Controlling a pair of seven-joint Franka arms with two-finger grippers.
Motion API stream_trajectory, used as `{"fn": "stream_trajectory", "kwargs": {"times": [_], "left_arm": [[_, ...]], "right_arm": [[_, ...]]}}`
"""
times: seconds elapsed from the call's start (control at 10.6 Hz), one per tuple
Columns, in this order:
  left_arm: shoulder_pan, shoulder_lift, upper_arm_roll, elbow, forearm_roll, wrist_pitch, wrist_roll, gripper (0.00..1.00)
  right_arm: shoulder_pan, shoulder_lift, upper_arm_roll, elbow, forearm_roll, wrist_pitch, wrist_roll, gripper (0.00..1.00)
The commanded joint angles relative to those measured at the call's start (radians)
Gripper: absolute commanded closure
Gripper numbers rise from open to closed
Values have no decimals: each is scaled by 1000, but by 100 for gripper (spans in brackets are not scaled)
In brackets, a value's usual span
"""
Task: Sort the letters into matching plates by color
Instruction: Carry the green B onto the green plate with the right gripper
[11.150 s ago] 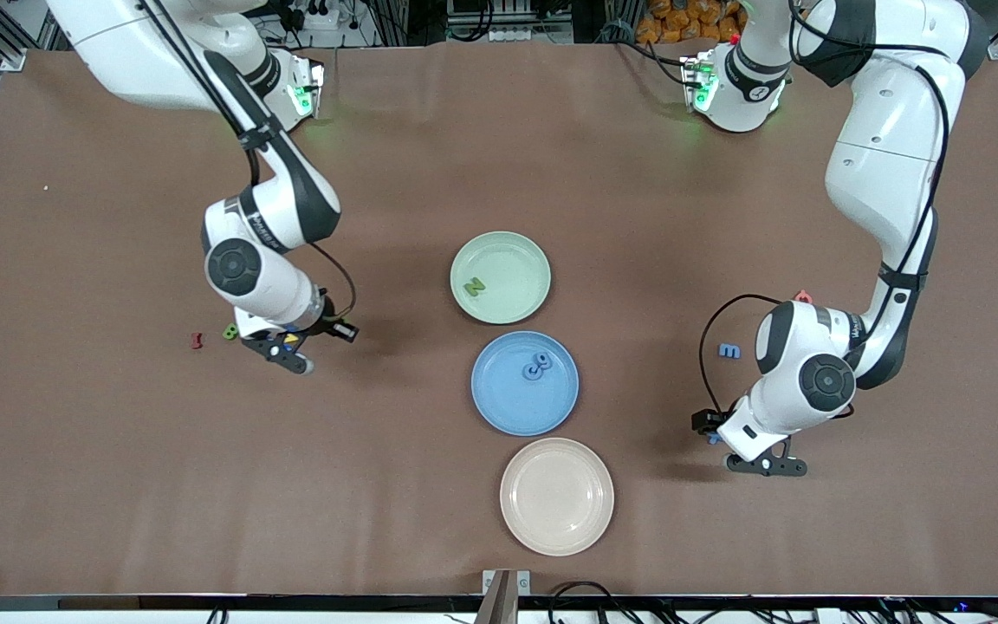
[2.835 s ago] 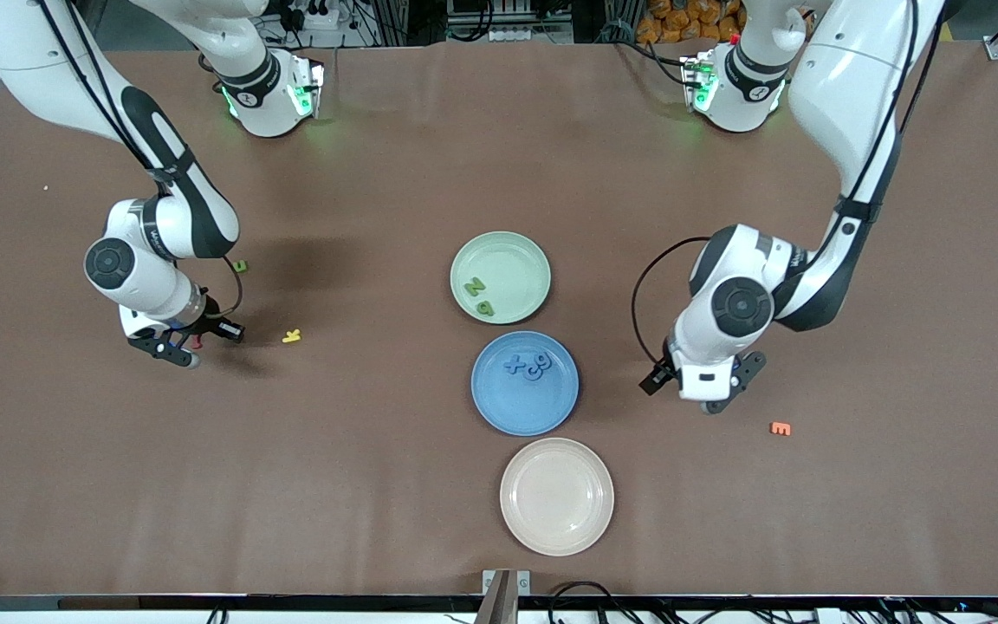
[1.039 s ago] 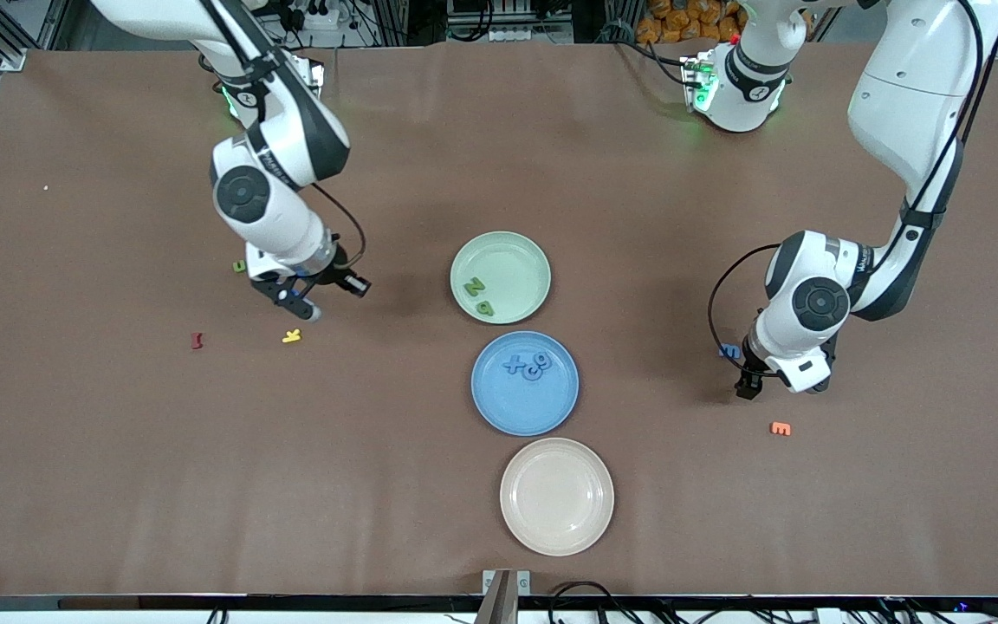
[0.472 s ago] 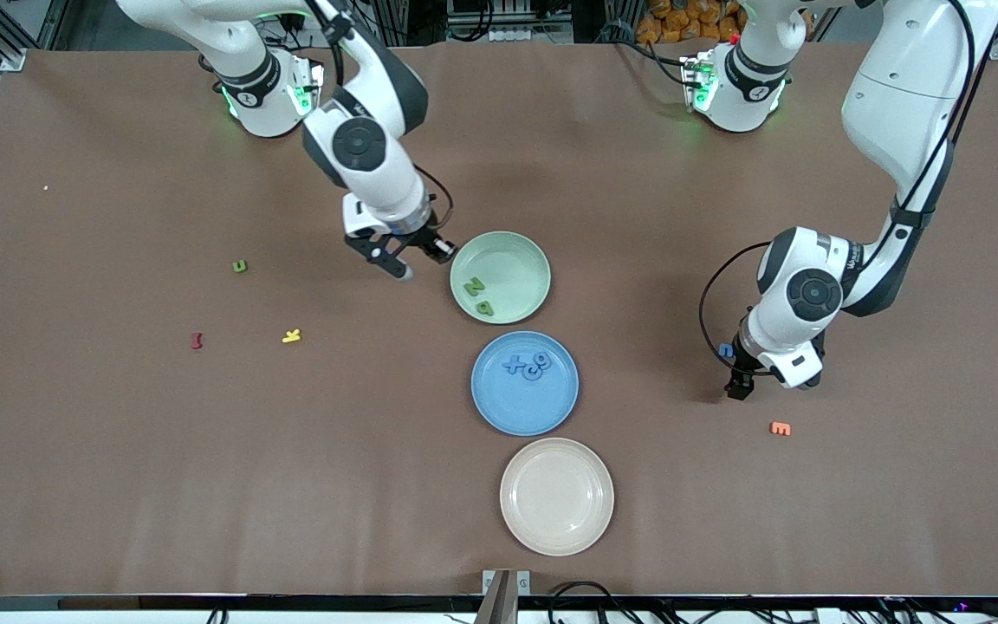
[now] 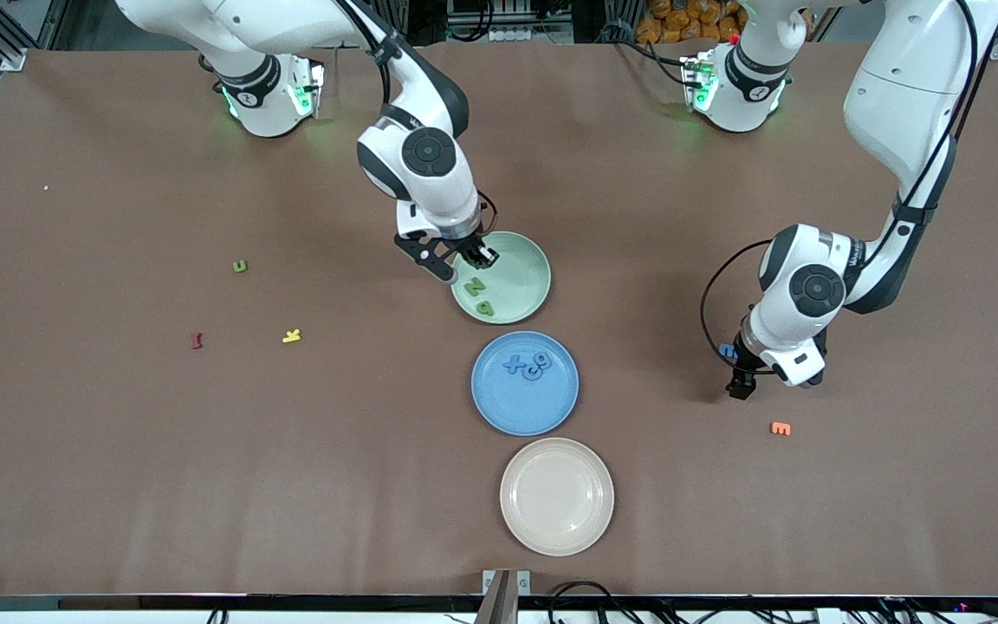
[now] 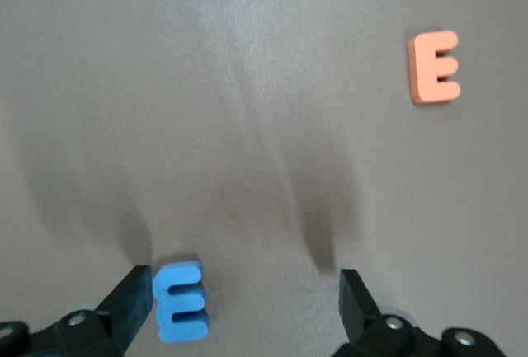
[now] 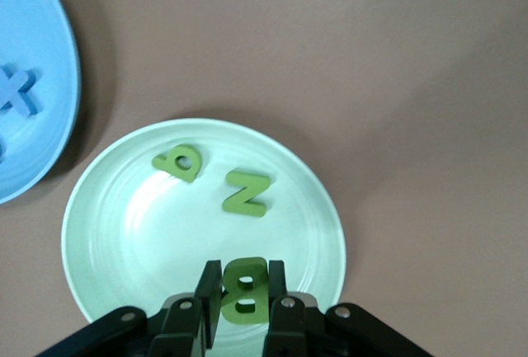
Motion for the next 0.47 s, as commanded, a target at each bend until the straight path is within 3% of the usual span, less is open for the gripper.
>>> {"fn": "stream_trajectory", "kwargs": {"times": [0.0,0.09,0.19,0.38], "left_arm": [[19,-26,-5,-34,-18,3,-3,0],[21,-21,-14,-35,-18,-8,0,0],[21,-21,-24,-35,-18,-23,8,0],[16,-11,-28,-30,-18,-54,113,0]], "right_arm": [[47,68,-11,86,-33,-13,78,85],[48,77,-17,93,-54,-13,85,35],[47,78,-20,96,-56,-17,81,0],[31,64,-19,96,-52,-26,79,0]]}}
